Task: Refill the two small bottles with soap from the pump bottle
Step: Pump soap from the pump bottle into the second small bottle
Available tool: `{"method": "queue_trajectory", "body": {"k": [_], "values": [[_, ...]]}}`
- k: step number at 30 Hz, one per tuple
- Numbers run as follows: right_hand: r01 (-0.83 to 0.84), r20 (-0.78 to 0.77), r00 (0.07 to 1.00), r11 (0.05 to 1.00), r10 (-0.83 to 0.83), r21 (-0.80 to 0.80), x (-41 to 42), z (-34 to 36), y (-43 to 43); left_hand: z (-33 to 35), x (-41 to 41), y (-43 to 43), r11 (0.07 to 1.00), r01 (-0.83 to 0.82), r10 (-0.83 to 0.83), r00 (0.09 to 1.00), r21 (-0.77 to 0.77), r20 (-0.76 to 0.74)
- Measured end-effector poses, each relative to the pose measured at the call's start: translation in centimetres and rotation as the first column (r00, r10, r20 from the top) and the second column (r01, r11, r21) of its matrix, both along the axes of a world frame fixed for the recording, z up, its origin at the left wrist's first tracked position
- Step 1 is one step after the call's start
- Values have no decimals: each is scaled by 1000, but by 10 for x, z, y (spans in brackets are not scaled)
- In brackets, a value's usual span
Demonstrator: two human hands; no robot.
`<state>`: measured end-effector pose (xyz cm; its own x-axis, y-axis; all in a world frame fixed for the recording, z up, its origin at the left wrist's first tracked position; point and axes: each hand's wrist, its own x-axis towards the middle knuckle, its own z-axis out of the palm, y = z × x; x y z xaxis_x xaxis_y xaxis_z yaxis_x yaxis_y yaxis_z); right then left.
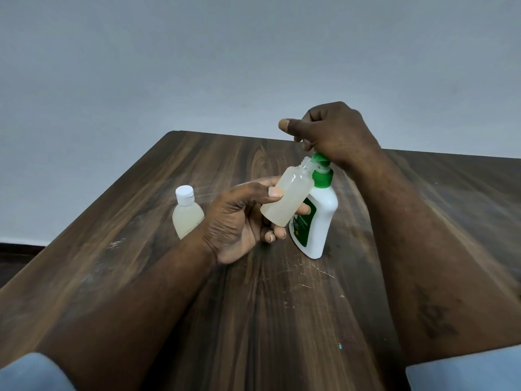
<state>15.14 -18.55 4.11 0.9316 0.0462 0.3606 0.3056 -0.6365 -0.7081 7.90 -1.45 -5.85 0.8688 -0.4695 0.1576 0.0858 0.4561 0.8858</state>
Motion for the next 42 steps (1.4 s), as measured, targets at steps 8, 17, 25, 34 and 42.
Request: {"method": "queue_trajectory", "body": {"k": [8, 17, 25, 34, 42], "values": [[-21, -49, 999, 1000, 22, 13, 2, -7, 5, 0, 0, 0, 1000, 2, -2, 1000, 15, 6], [5, 9, 1000, 999, -5, 36, 3, -3, -1, 1, -1, -1, 1000, -1, 1, 1000, 12, 4], [-18, -47, 999, 999, 19, 28, 2, -5, 4, 2, -2, -1, 1000, -13, 13, 1000, 25, 5], [-16, -20, 1000, 999, 17, 51, 2, -4, -1, 1, -1, -2, 1000, -21, 21, 1000, 3, -9], [-26, -48, 998, 999, 29, 45, 4, -4, 0, 1, 1, -1, 1000, -23, 23, 999, 4, -21]]}}
